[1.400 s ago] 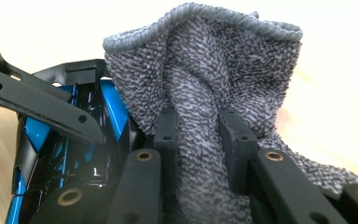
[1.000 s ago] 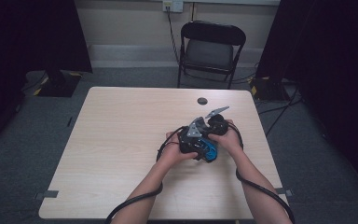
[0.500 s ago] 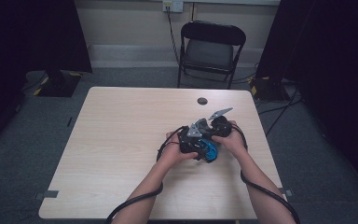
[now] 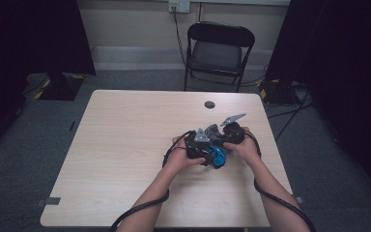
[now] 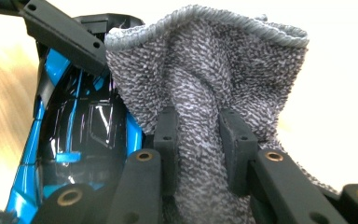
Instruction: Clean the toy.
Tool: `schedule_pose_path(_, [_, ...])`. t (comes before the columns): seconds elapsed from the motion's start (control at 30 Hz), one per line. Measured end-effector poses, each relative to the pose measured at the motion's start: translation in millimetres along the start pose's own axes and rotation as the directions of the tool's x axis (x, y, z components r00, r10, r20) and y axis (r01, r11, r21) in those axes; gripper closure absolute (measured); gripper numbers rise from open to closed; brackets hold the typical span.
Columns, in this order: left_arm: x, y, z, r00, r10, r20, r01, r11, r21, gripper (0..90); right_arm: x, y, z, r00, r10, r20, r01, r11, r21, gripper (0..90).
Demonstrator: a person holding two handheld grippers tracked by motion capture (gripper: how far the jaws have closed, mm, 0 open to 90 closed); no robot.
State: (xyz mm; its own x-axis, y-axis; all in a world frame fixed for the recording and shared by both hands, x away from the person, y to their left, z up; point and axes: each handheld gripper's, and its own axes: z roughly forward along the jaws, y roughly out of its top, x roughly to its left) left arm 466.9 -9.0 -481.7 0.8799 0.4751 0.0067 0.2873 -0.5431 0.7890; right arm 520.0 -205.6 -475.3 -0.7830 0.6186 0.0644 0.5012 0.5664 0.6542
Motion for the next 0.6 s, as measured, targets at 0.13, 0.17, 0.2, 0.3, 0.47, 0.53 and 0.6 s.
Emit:
schedule_pose_path(0.13, [-1.4,0.4,0.5,1.0,0.002,-0.001,-0.002,1.0,0.0,16.9,-1.0,-4.3,-3.3,1.0,0.007,-0.003,-0.007,1.0,-0.004,71.3])
schedule_pose_path(0.17, [-1.4,0.4,0.5,1.0,0.002,-0.001,-0.002,1.0,0.0,16.9,-1.4,-5.2,-4.1,1.0,0.007,-0.003,-0.007,1.0,-0.004,71.3])
schedule_pose_path(0.2, [-1.9,0.4,0.7,1.0,-0.001,-0.001,0.001,1.0,-0.001,16.9,-1.7,-6.1,-5.1,1.0,0.006,-0.003,-0.006,1.0,-0.004,71.3])
schedule_pose_path(0.3, [-1.9,0.5,0.7,1.0,0.003,0.0,-0.003,1.0,0.001,16.9,-2.4,-9.4,-8.1,1.0,0.007,-0.006,-0.007,1.0,-0.002,71.3])
schedule_pose_path(0.47, [-2.8,0.6,1.2,1.0,0.005,-0.002,-0.005,1.0,-0.001,16.9,-2.6,-16.3,-13.3,0.9999,0.011,-0.004,-0.011,1.0,-0.011,71.3])
schedule_pose_path(0.53, [-3.0,0.4,1.1,1.0,0.006,0.0,-0.006,1.0,-0.002,16.9,-2.3,-19.2,-15.5,0.9999,0.014,-0.002,-0.014,1.0,-0.016,71.3])
schedule_pose_path(0.6, [-3.0,0.7,1.4,1.0,0.007,-0.001,-0.007,1.0,-0.002,16.9,-2.6,-22.7,-17.4,0.9997,0.025,-0.002,-0.025,0.999,-0.026,71.3])
